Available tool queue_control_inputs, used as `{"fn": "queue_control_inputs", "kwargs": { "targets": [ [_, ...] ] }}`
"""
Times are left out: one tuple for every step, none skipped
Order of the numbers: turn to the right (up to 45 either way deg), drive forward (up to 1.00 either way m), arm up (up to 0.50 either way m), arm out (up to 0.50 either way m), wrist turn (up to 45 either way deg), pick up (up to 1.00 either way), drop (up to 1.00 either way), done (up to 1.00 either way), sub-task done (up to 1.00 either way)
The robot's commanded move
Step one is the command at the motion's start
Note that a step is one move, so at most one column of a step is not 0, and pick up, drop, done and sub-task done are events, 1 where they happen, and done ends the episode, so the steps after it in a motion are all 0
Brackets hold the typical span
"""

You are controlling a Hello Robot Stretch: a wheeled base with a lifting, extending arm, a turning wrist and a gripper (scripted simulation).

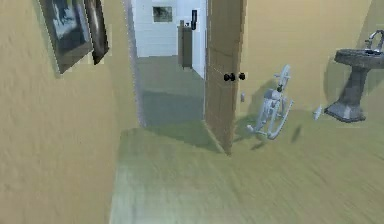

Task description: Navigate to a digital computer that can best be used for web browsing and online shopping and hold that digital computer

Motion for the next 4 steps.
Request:
{"fn": "queue_control_inputs", "kwargs": {
  "targets": [
    [0.0,1.00,0.00,0.00,0.0,0.00,0.00,0.00,0.00],
    [-3.0,0.00,0.00,0.00,0.0,0.00,0.00,0.00,0.00],
    [0.0,1.00,0.00,0.00,0.0,0.00,0.00,0.00,0.00],
    [-3.0,0.00,0.00,0.00,0.0,0.00,0.00,0.00,0.00]
  ]
}}
